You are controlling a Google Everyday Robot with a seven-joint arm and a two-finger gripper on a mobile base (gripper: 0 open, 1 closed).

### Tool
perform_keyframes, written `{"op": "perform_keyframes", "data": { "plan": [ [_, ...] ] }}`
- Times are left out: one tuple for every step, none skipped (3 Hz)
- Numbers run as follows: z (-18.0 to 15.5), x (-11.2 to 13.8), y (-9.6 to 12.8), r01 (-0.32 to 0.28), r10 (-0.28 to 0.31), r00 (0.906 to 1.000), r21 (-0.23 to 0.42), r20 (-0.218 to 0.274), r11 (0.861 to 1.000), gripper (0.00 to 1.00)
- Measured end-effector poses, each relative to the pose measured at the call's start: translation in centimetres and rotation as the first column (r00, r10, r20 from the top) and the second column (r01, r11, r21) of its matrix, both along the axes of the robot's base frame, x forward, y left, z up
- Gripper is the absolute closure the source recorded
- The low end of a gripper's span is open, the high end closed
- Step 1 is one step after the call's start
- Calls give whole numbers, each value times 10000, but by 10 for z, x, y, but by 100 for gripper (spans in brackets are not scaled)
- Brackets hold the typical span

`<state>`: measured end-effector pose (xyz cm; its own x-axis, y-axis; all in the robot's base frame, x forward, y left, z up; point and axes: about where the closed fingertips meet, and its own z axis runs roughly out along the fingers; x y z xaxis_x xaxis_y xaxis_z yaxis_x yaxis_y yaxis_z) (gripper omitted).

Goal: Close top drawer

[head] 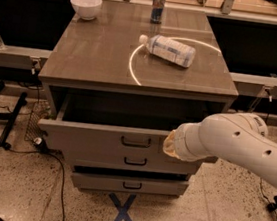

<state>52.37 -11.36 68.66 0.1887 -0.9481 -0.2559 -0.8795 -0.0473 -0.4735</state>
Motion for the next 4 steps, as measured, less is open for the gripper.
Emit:
{"op": "perform_keyframes", "data": {
  "plan": [
    [-4,34,-7,259,-251,9986,-169,463,9995,100],
    [-5,36,-7,271,-263,9985,-176,486,9995,100],
    [-6,78,-12,385,-353,9939,-286,1048,9989,100],
    [-6,82,-13,397,-362,9931,-286,1118,9988,100]
  ]
}}
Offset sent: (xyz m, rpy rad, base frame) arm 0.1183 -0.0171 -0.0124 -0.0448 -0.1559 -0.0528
